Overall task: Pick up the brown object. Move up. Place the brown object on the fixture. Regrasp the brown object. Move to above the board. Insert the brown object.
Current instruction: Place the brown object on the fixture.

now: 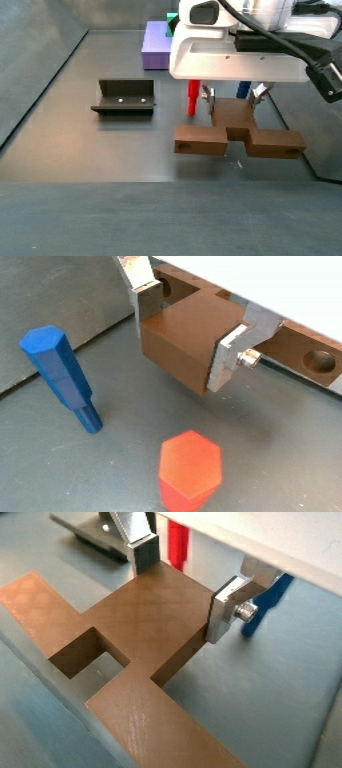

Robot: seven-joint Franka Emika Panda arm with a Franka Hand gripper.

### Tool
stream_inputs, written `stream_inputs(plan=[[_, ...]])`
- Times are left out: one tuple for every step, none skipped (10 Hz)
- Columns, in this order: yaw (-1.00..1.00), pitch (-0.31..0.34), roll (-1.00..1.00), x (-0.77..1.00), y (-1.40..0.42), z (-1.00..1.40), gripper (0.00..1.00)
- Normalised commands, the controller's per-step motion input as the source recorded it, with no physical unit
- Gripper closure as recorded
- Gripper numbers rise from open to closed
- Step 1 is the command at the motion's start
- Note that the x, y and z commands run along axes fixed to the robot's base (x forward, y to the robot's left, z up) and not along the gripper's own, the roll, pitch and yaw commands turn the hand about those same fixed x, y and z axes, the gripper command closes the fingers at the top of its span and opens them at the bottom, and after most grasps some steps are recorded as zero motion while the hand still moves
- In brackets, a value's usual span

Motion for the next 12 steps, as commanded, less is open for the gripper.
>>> stream_inputs(plan=[[0.0, 0.0, -0.11, 0.96, -0.13, 0.23, 1.0], [0.0, 0.0, -0.44, 0.85, -0.13, 0.37, 1.0], [0.0, 0.0, -0.56, 0.83, -0.08, 0.34, 1.0], [0.0, 0.0, -0.5, 0.81, -0.18, 0.35, 1.0], [0.0, 0.026, -0.63, 0.82, -0.12, 0.33, 1.0], [0.0, 0.009, -0.78, 0.8, -0.02, 0.29, 1.0], [0.0, 0.0, -0.9, 0.72, 0.0, 0.23, 1.0], [0.0, 0.0, -0.95, 0.69, 0.02, 0.22, 1.0], [0.0, 0.0, -0.95, 0.65, 0.07, 0.23, 1.0], [0.0, -0.02, -0.85, 0.65, 0.13, 0.17, 1.0], [0.0, 0.0, -0.78, 0.72, 0.12, 0.11, 1.0], [0.0, 0.0, -0.67, 0.79, 0.0, 0.05, 1.0]])
